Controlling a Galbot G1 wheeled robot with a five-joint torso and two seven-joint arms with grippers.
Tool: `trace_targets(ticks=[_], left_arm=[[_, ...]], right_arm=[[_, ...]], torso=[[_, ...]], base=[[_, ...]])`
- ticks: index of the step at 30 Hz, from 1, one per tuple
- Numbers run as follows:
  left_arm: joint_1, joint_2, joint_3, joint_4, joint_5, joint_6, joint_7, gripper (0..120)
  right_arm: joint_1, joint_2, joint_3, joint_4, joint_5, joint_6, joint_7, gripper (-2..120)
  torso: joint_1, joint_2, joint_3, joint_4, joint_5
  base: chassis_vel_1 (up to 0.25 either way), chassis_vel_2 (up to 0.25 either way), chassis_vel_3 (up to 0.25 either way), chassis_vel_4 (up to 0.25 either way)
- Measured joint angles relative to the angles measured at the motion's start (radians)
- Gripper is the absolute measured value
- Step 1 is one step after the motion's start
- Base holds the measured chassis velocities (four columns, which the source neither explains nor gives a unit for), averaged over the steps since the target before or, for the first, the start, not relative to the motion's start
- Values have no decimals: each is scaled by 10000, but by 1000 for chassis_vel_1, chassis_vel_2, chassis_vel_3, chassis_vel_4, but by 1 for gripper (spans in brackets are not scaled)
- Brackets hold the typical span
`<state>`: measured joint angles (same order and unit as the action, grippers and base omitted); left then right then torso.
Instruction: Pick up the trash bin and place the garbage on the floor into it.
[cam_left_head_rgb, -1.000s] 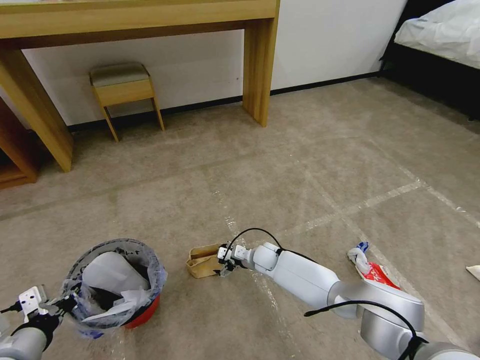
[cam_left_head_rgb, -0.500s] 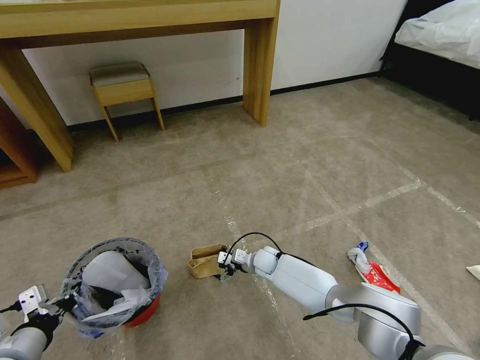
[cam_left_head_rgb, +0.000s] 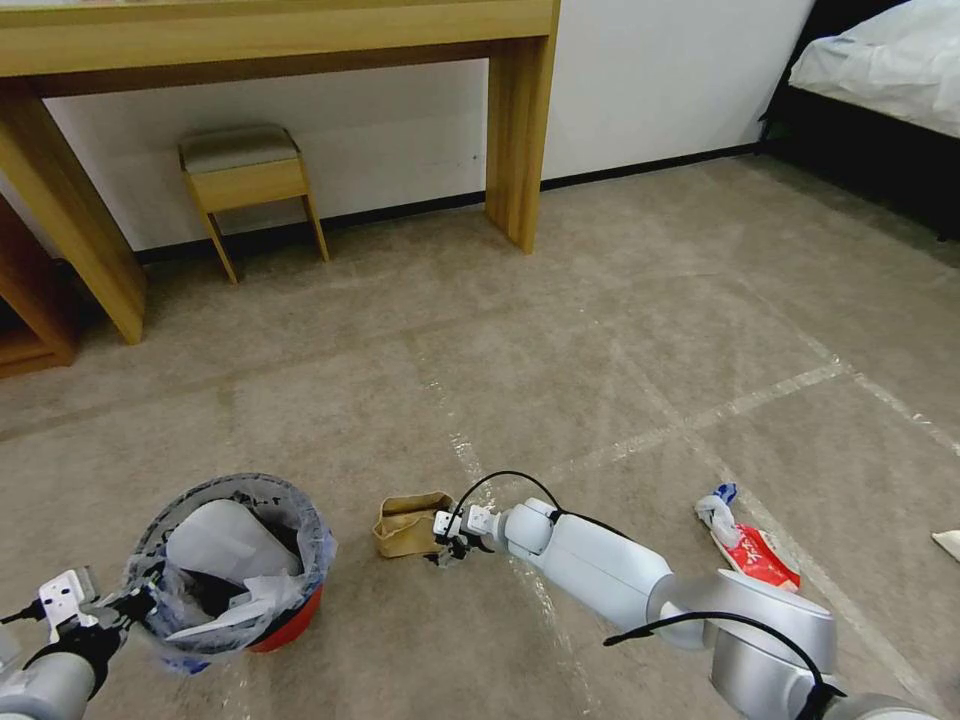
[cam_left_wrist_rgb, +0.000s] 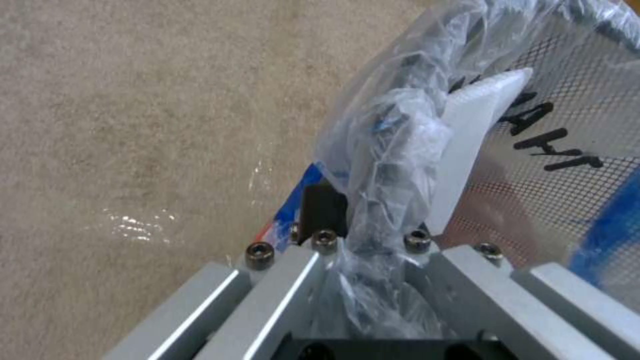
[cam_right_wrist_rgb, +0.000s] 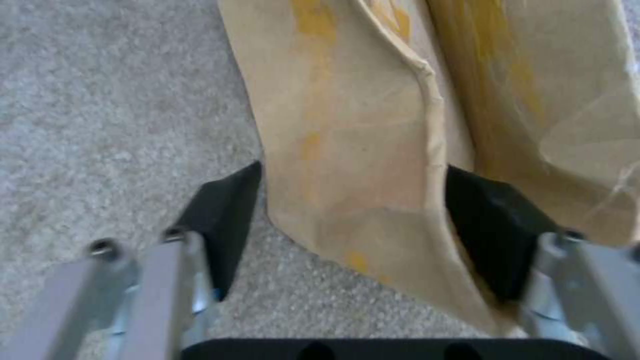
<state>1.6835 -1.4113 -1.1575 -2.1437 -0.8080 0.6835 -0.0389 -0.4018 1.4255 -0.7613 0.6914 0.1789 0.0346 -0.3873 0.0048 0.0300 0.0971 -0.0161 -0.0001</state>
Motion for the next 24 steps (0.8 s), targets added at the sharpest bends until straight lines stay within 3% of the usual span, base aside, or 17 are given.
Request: trace_targets(ticks=[17, 24], left_arm=[[-50, 26, 79, 46, -4, -17, -16, 1], [-75, 19, 107, 46, 3, -17, -27, 1]], right_arm=[[-205, -73, 211, 19, -110, 123, 31, 1], [-314, -211, 302, 280, 14, 124, 36, 0]], torso=[[0, 2, 2, 1, 1], [0, 2, 2, 3, 2]], base=[[0, 0, 0, 0], [0, 0, 0, 0]])
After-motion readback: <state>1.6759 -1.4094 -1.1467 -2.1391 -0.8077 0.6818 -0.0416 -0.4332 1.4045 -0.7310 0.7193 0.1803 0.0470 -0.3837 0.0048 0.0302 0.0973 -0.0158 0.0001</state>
